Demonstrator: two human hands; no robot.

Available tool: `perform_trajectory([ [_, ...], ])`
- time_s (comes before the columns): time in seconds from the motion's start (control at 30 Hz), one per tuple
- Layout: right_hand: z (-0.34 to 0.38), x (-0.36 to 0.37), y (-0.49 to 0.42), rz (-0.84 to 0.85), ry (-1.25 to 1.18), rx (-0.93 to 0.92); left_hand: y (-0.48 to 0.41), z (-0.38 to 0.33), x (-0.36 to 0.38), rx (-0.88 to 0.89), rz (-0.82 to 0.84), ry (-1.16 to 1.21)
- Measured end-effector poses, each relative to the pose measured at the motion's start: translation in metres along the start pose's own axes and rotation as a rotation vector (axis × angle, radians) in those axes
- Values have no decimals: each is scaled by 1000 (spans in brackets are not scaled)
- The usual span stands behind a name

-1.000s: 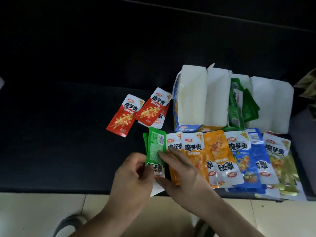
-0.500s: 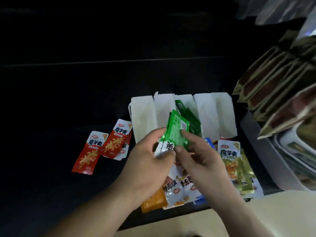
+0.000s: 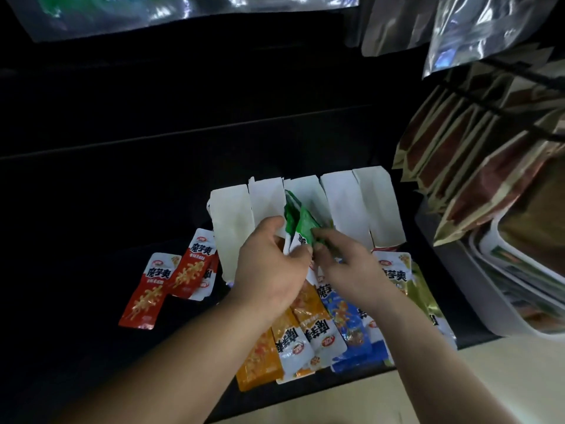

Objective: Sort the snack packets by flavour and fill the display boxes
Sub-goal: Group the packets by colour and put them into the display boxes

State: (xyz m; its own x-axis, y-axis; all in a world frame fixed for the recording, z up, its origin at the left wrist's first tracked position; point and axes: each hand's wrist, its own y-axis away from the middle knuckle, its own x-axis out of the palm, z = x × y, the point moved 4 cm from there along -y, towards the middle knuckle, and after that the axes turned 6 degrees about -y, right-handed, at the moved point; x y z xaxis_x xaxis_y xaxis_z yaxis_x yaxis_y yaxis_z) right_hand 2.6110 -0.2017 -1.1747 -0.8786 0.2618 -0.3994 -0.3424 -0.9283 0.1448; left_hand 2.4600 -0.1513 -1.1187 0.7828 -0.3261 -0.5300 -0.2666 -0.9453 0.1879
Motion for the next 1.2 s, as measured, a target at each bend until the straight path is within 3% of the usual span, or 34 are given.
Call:
perform_trajectory([
  [0.13, -6, -4, -11, -50, -125, 68, -21, -5, 8, 10, -40, 65],
  [0.3, 1, -10, 9, -231, -37, -113, -29, -7, 11, 48, -44, 143],
  [0.37, 11, -2, 20, -179, -11, -203, -22, -3, 10, 73, -13, 153],
  [0.47, 22, 7, 17, 12, -58, -6, -14, 11, 6, 64, 15, 232],
  [0.6, 29, 11, 3, 121, 203, 92, -13, 37, -10, 14, -40, 208],
  [0.7, 28, 13, -9, 38, 262, 91, -8, 61, -23, 3, -29, 119],
  [0.8, 27, 13, -2, -145, 147, -14, 3, 82, -33, -2, 10, 53],
  [1.0, 14, 21, 30, -232, 148, -203, 15, 104, -30, -14, 59, 54],
  [1.2, 12, 28, 13, -305, 278, -196, 31, 108, -14, 107, 154, -64],
])
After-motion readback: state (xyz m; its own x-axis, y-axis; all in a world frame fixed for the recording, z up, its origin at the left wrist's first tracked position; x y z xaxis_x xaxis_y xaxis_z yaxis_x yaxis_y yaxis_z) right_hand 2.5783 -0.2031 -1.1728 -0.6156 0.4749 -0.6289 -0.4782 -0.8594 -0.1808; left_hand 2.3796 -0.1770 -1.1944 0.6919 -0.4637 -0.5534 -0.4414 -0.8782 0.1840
